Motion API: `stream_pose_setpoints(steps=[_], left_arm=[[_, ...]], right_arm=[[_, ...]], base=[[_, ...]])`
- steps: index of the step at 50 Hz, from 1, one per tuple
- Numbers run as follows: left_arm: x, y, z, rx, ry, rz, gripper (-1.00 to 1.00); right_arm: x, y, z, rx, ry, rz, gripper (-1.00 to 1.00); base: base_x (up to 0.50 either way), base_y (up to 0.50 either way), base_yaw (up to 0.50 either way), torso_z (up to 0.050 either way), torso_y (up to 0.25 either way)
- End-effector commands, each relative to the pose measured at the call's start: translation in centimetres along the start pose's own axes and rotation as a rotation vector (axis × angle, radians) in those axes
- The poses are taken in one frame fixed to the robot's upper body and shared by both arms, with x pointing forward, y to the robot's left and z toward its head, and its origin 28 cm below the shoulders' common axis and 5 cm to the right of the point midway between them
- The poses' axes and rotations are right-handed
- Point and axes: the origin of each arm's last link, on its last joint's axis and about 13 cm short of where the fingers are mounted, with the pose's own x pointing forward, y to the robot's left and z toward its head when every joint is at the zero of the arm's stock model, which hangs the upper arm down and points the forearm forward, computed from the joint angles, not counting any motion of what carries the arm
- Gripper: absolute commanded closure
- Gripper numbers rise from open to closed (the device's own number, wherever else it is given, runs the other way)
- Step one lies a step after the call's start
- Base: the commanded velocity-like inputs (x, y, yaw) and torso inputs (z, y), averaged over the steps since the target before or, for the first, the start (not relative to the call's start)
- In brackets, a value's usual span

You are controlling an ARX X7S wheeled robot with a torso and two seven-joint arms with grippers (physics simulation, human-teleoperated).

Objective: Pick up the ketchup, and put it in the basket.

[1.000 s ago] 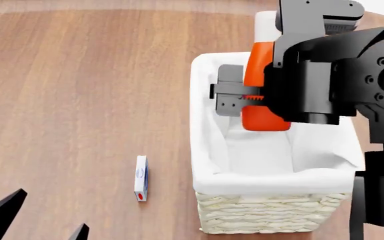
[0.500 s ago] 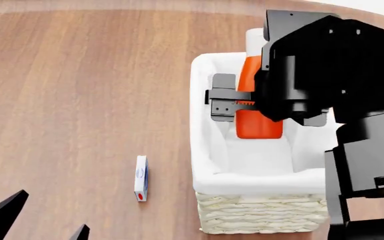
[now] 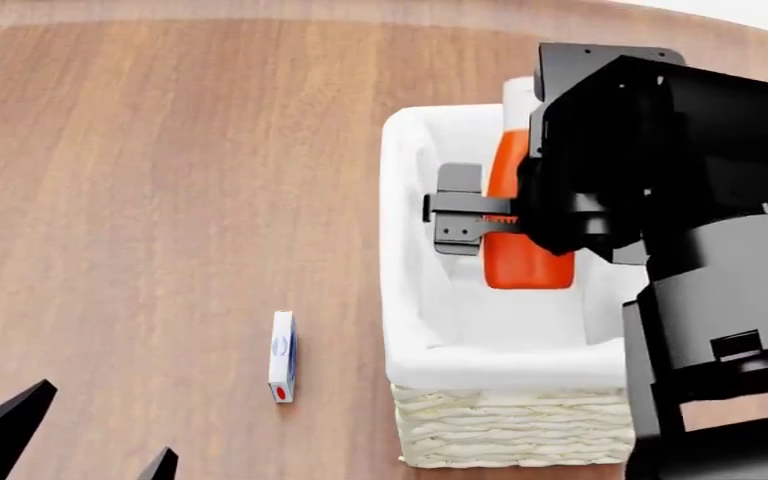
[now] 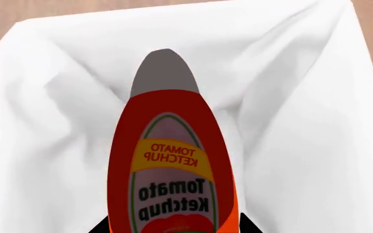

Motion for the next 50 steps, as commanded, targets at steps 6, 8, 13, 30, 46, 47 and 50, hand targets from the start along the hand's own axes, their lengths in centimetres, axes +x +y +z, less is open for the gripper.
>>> stream_pose_setpoints(steps=[6,8,13,30,46,47,50], left_arm=[[0.0,0.0,-0.1,-0.001,0.003,-0.001,-1.0],[0.0,0.0,-0.1,-0.001,0.004,-0.001,-1.0],[0.0,0.0,-0.1,-0.004,0.005,-0.004,-1.0],[0.0,-0.1,-0.2,-0.004,0.011,-0.002,-1.0],[0.0,0.0,-0.3,-0.005,0.012,-0.003,-1.0],[0.0,0.0,-0.3,-0.004,0.012,-0.003,-1.0],[0.0,0.0,-0.3,-0.005,0.012,-0.003,-1.0]], right_arm=[[1.1,-0.1,-0.3,-0.01,0.002,-0.004,1.0],[1.2,-0.2,-0.4,-0.008,0.002,-0.006,1.0],[1.7,-0.2,-0.7,-0.004,0.009,0.0,1.0],[2.9,-0.3,-1.7,-0.013,0.026,-0.003,1.0],[3.3,-0.4,-2.1,-0.011,0.023,0.001,1.0],[3.3,-0.4,-2.0,-0.011,0.023,0.001,1.0],[3.4,-0.4,-2.0,-0.012,0.023,0.001,1.0]], base=[[0.0,0.0,0.0,0.0,0.0],[0.0,0.0,0.0,0.0,0.0],[0.0,0.0,0.0,0.0,0.002],[0.0,0.0,0.0,0.001,0.0],[0.0,0.0,0.0,0.0,0.0],[0.0,0.0,0.0,0.0,0.0],[0.0,0.0,0.0,0.0,0.0]])
